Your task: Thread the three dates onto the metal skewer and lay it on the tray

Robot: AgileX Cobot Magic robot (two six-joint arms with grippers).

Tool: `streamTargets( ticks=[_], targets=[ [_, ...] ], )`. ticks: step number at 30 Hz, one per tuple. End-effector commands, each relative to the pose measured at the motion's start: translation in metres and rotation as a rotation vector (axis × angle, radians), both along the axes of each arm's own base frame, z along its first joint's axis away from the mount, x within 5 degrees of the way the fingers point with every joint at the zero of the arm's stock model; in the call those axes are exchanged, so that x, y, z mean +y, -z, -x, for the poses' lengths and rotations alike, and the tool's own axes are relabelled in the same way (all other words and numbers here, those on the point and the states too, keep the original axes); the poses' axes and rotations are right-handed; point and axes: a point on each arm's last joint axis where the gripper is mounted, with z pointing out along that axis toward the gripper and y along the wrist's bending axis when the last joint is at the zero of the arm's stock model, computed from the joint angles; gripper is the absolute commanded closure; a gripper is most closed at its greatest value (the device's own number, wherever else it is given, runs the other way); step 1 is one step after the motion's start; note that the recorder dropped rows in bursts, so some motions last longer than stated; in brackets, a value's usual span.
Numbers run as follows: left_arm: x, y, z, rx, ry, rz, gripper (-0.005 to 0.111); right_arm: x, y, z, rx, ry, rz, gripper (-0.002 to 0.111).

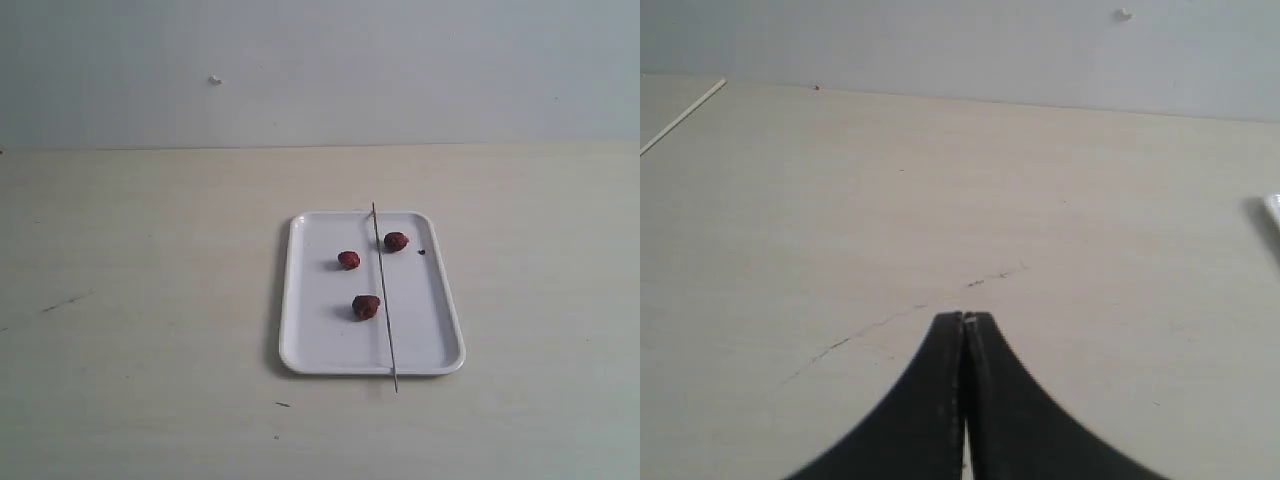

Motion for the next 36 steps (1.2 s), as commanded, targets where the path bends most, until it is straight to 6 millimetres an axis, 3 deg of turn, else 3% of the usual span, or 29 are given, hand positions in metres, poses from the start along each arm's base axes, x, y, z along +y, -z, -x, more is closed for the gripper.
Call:
streamTargets(
  ticks=[1, 10, 13, 17, 19, 25, 29, 33, 36],
  targets=[
    [0.0, 0.0, 0.0, -0.006, 0.0, 0.005, 0.107, 0.0, 0.0, 0.0, -0.013, 0.003, 0.009, 0.108],
    [0.0, 0.0, 0.0, -0.008, 0.001, -0.004, 0.107, 0.0, 0.0, 0.0, -0.013, 0.003, 0.009, 0.108],
    [0.001, -0.009, -0.002, -0.103, 0.021, -0.115, 0.107, 0.0, 0.0, 0.0, -0.013, 0.003, 0.009, 0.108],
    [0.0, -0.03, -0.004, -0.334, -0.036, 0.297, 0.107, 0.0, 0.0, 0.0, -0.013, 0.003, 0.009, 0.108],
    [0.001, -0.036, -0.003, -0.407, -0.047, 0.401, 0.107, 0.0, 0.0, 0.0, -0.013, 0.003, 0.009, 0.108],
    [0.003, -0.048, -0.001, -0.54, -0.051, 0.473, 0.107, 0.0, 0.0, 0.0, -0.013, 0.003, 0.009, 0.108],
    [0.006, -0.061, 0.002, -0.679, -0.039, 0.646, 0.107, 0.0, 0.0, 0.0, -0.013, 0.003, 0.009, 0.108],
    [0.007, -0.089, 0.002, -0.755, -0.019, 0.7, 0.107, 0.0, 0.0, 0.0, -0.013, 0.003, 0.009, 0.108],
    [0.003, -0.116, -0.014, -0.619, -0.024, 0.589, 0.107, 0.0, 0.0, 0.0, -0.013, 0.003, 0.009, 0.108]
  ],
)
